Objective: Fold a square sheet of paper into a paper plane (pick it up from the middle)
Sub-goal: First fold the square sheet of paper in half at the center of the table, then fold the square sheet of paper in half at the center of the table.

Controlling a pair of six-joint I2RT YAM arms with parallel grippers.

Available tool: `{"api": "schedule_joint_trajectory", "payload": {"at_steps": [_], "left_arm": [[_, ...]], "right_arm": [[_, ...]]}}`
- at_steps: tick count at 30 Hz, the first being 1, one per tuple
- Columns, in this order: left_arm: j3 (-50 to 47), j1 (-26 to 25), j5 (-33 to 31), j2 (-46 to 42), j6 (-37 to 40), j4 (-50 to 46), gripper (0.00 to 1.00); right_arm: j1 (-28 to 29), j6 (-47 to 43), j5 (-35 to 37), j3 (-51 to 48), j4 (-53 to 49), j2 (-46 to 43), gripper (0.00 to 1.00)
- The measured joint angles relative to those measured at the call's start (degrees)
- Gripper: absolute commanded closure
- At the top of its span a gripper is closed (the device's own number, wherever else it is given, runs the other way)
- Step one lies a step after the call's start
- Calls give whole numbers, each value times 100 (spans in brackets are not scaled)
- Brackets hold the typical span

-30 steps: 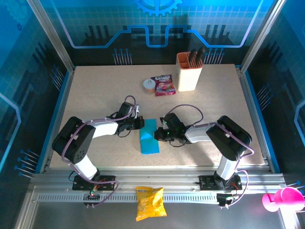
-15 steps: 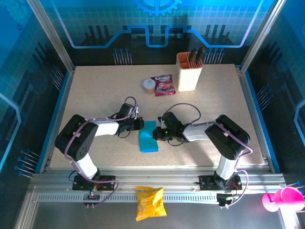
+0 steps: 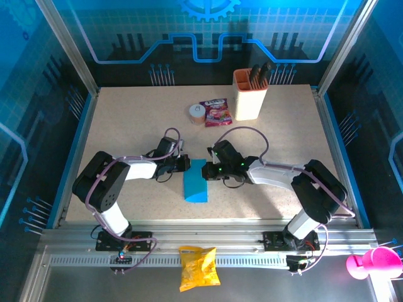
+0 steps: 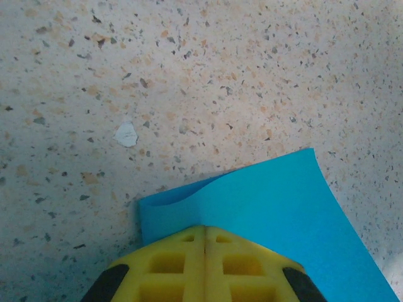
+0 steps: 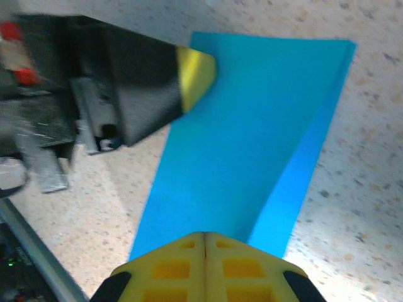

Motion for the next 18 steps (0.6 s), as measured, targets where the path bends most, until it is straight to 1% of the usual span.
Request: {"api": "schedule_joint_trajectory", "payload": {"at_steps": [4,11,18], "left_arm": [[-13,0,0,0,-2,33,100],[-28,0,0,0,-2,59,100],[-28,0,0,0,0,59,100]], "right_arm": [[284,118,-50,55,153,125,100],[772,409,-210,433,496,883,100],[925,568,-210,621,791,1364,100]]}}
